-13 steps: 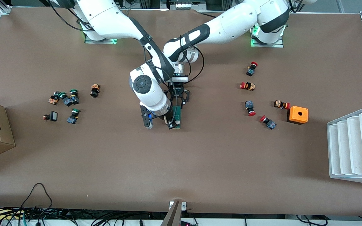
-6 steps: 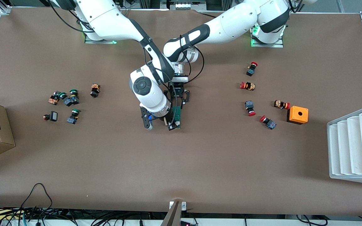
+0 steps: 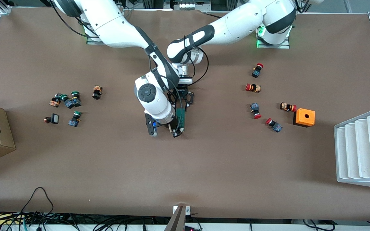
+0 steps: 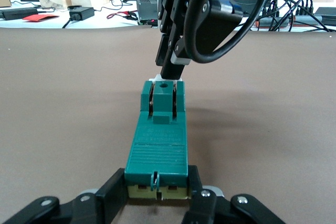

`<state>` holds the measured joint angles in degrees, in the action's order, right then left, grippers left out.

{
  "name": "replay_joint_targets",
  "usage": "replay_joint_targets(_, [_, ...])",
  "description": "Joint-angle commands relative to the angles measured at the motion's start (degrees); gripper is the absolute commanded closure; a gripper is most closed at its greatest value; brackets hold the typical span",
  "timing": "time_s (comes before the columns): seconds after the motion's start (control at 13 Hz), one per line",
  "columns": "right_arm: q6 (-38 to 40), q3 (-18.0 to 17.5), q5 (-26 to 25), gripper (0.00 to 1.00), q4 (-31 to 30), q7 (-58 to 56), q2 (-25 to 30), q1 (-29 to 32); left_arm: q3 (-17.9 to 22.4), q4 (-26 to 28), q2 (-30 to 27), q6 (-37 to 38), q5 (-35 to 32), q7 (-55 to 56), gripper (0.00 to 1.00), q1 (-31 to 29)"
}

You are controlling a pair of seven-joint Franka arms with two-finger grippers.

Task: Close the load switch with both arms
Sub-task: 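Release the lever and withdraw the right gripper from the switch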

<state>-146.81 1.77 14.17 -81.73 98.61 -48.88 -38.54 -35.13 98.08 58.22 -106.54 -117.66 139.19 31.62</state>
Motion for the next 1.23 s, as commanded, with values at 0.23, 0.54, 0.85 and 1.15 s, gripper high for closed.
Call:
replay_joint_targets(0.23, [7.21, -0.89, -0.73, 0.49, 2.45, -0.09, 3.43, 1.88, 0.68, -2.28, 3.39, -1.48, -2.13, -0.76, 0.82, 0.02])
replay_joint_targets(0.54, [17.22, -0.89, -0.46, 0.09, 1.66, -7.71, 10.9, 5.74, 0.68, -2.28, 3.66, -1.48, -3.19, -0.76, 0.82, 0.02])
replay_joint_targets(0.85, [27.69, -0.89, -0.29, 0.01, -3.6, -27.63, 21.7, 12.24, 0.68, -2.81, 2.61, -1.56, -3.1, -2.07, 0.01, -0.86])
replay_joint_targets(1.15, [38.41, -0.89, -0.64, 0.01, -9.41, -51.7, 32.34, 20.32, -0.11, -2.19, 0.23, -1.65, -0.38, -5.51, 0.01, -2.0])
